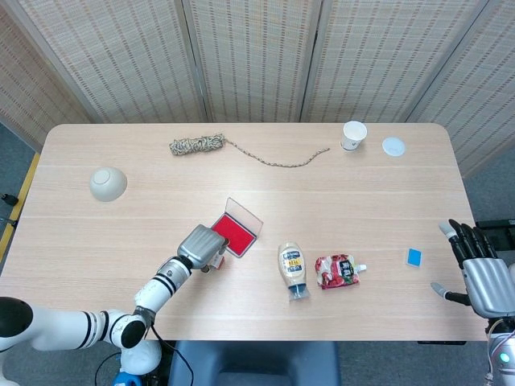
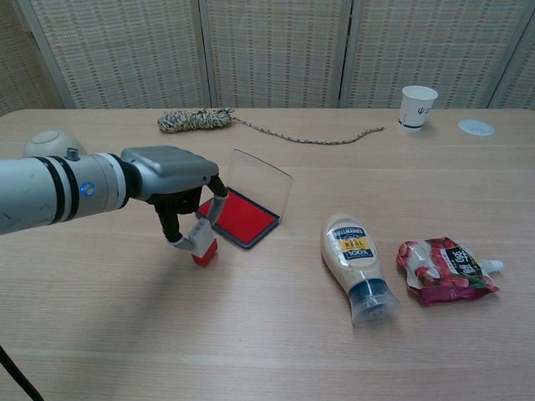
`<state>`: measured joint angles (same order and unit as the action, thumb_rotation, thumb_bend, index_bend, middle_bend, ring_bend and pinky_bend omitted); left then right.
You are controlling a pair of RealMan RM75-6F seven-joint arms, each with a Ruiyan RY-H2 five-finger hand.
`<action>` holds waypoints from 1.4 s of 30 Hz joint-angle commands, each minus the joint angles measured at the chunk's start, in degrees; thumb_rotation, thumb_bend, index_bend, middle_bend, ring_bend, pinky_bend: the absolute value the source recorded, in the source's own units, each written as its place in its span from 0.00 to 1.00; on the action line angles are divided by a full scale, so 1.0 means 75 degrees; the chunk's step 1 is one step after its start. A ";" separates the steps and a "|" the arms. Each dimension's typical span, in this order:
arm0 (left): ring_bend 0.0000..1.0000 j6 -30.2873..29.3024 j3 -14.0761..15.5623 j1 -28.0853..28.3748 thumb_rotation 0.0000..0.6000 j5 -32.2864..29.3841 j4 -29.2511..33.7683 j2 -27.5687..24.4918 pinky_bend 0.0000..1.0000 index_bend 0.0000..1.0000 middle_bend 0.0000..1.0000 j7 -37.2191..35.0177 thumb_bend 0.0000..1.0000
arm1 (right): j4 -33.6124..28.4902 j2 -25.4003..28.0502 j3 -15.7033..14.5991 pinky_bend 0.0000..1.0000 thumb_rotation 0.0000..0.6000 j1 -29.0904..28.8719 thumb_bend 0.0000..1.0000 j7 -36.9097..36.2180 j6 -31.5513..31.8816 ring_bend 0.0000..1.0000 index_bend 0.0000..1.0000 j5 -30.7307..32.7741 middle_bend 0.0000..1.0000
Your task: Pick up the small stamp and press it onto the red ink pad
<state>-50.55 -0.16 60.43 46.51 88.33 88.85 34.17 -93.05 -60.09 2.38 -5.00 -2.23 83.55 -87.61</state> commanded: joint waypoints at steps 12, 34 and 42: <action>0.83 0.0139 -0.0036 -0.0044 1.00 -0.0102 -0.0209 0.0068 0.93 0.63 1.00 0.0235 0.51 | -0.0012 0.0012 0.0011 0.00 1.00 0.0007 0.11 -0.0004 0.0003 0.00 0.00 0.0015 0.00; 0.81 -0.0301 -0.0024 0.0219 0.84 -0.1204 0.0744 -0.0260 0.93 0.32 1.00 0.1442 0.26 | -0.0052 0.0087 0.0003 0.00 1.00 0.0106 0.14 -0.0108 0.0210 0.00 0.00 -0.0096 0.00; 0.78 -0.1053 0.0119 0.0207 0.75 -0.1291 0.1848 -0.0915 0.92 0.30 1.00 0.1991 0.26 | -0.0027 0.0123 -0.0012 0.00 1.00 0.0129 0.14 -0.0213 0.0249 0.00 0.00 -0.0151 0.00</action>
<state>-56.02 0.29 62.28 36.47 99.08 84.26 47.89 -93.26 -59.18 2.29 -4.04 -3.82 85.41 -88.73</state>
